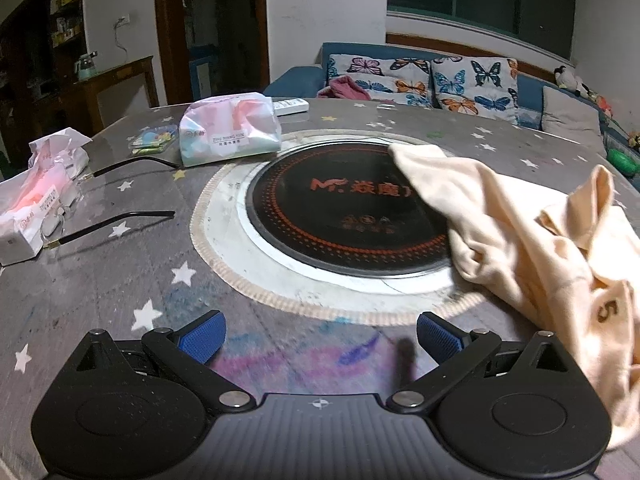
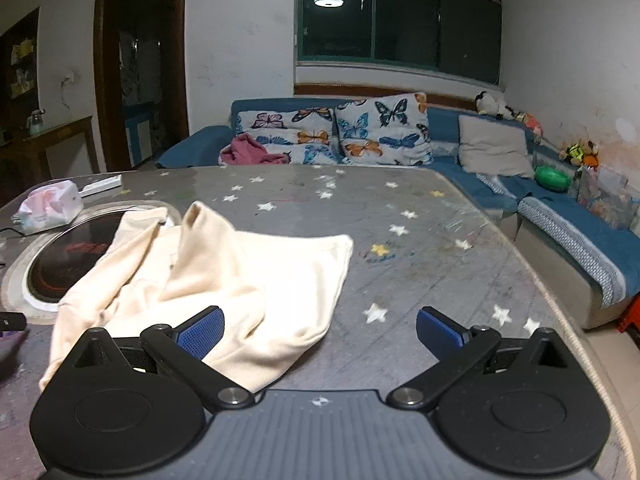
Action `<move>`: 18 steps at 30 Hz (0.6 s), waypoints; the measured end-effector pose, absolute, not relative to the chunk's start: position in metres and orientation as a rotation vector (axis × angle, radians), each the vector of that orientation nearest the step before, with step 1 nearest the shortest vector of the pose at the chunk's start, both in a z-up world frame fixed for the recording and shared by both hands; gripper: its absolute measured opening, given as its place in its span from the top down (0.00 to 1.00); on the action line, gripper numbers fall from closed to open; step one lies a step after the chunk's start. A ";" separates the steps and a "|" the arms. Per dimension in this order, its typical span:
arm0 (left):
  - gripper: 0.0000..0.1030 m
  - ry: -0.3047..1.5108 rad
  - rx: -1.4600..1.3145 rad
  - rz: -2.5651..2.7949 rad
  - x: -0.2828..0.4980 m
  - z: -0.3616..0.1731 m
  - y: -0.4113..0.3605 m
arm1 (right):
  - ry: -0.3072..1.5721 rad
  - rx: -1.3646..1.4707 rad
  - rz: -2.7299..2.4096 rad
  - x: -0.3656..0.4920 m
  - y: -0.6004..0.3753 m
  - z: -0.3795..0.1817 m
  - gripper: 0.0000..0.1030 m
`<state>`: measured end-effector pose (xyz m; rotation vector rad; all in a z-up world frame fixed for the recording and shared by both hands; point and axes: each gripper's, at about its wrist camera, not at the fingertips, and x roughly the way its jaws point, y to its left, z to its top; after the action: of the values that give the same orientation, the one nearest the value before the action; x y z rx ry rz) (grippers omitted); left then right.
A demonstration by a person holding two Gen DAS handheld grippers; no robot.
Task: Fold clothes
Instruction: 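Move both tools over the crumpled cream sweatshirt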
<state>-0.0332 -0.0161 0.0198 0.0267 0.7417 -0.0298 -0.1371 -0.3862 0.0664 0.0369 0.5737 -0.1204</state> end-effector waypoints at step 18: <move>0.00 0.746 0.040 -0.110 -0.063 0.042 -0.051 | 0.607 0.107 -0.073 -0.162 -0.373 0.056 0.00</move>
<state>-0.0627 -0.0507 0.0419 0.0402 0.7463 -0.1103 -0.1623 -0.3733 0.0562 0.1068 0.6073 -0.0728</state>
